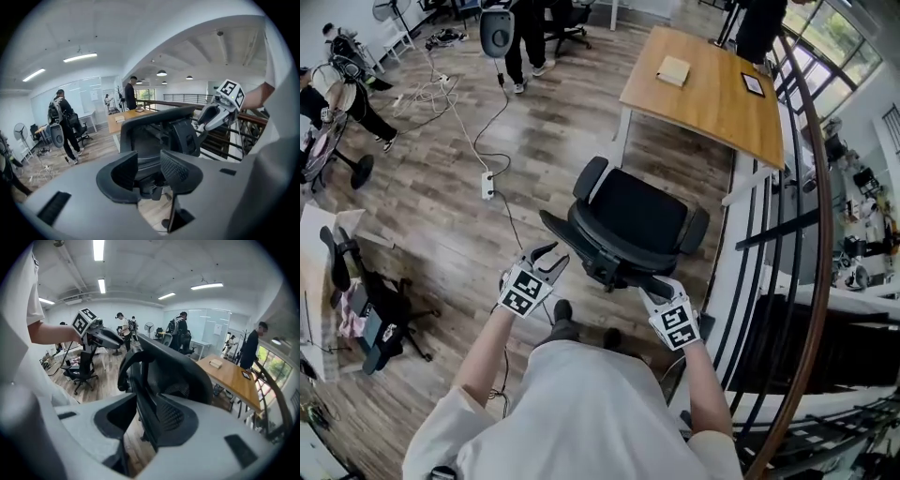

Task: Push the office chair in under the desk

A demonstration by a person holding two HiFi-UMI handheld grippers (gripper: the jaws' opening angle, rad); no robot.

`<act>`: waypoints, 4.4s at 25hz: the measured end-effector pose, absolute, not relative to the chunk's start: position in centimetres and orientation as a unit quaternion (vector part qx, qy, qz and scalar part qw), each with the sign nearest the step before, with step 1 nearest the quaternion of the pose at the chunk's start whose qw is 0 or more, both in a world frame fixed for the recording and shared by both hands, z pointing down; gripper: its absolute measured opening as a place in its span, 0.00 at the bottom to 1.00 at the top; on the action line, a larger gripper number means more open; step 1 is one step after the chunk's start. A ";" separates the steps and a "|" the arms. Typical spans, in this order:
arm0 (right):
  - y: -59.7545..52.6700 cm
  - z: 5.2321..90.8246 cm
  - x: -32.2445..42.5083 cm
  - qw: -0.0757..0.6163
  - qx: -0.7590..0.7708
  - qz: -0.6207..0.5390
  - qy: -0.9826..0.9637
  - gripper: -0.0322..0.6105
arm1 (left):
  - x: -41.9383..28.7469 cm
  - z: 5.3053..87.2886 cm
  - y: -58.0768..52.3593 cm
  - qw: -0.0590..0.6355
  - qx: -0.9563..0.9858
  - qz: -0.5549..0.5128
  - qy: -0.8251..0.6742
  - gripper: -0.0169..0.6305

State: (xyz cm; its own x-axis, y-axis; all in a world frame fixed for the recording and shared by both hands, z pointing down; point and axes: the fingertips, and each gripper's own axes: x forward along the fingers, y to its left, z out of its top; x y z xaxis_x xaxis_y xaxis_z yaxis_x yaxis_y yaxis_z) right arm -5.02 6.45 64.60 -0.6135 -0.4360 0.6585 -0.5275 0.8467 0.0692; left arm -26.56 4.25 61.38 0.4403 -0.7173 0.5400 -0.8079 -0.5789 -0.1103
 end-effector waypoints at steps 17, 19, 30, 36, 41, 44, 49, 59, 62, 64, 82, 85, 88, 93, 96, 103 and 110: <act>7.3 70.6 -5.7 0.518 0.256 0.026 -0.816 0.29 | -25.9 70.9 0.6 -0.130 0.839 0.510 -0.138 0.33; 7.2 71.2 -5.8 0.530 0.260 0.020 -0.807 0.29 | -26.1 71.9 0.3 -0.147 0.829 0.527 -0.117 0.33; 6.3 72.5 -5.1 0.560 0.290 -0.029 -0.776 0.29 | -25.7 73.3 -0.8 -0.201 0.810 0.544 -0.085 0.29; 5.9 72.8 -4.9 0.569 0.301 -0.021 -0.765 0.32 | -25.4 73.4 -0.7 -0.195 0.815 0.542 -0.069 0.29; 5.6 72.9 -4.7 0.580 0.307 -0.012 -0.754 0.33 | -25.3 73.5 -1.0 -0.199 0.816 0.538 -0.070 0.29; 5.5 73.0 -4.7 0.582 0.312 -0.013 -0.751 0.33 | -25.2 73.4 -1.2 -0.203 0.816 0.536 -0.073 0.29; 5.5 73.1 -4.5 0.583 0.318 -0.010 -0.748 0.34 | -25.0 73.5 -1.2 -0.201 0.817 0.536 -0.072 0.31; 3.5 72.8 -4.1 0.583 0.322 -0.012 -0.745 0.34 | -24.4 73.4 -3.6 -0.215 0.810 0.539 -0.086 0.32; 2.4 72.6 -3.8 0.584 0.319 -0.008 -0.746 0.34 | -24.1 73.3 -4.9 -0.225 0.808 0.536 -0.088 0.32; 1.7 72.5 -3.6 0.585 0.319 -0.005 -0.746 0.33 | -23.8 73.1 -5.8 -0.231 0.807 0.536 -0.088 0.32; -5.0 72.6 4.6 0.583 0.320 -0.035 -0.746 0.33 | -15.9 73.2 -12.0 -0.219 0.808 0.541 -0.080 0.31; -6.6 72.8 6.3 0.581 0.321 -0.041 -0.747 0.34 | -14.1 73.4 -13.6 -0.217 0.807 0.543 -0.078 0.31; -8.0 72.9 7.8 0.580 0.320 -0.046 -0.748 0.34 | -12.6 73.6 -15.0 -0.216 0.807 0.543 -0.080 0.31; -11.1 73.3 11.0 0.575 0.320 -0.059 -0.751 0.34 | -9.5 74.0 -18.0 -0.208 0.805 0.549 -0.086 0.31; -13.3 73.1 13.0 0.575 0.319 -0.062 -0.751 0.34 | -7.6 73.9 -20.0 -0.207 0.804 0.550 -0.091 0.31; -18.1 72.8 15.9 0.576 0.320 -0.068 -0.749 0.35 | -4.7 73.8 -24.7 -0.197 0.800 0.559 -0.096 0.31; -22.8 72.5 18.5 0.577 0.323 -0.070 -0.747 0.35 | -2.3 73.4 -29.1 -0.198 0.800 0.557 -0.099 0.31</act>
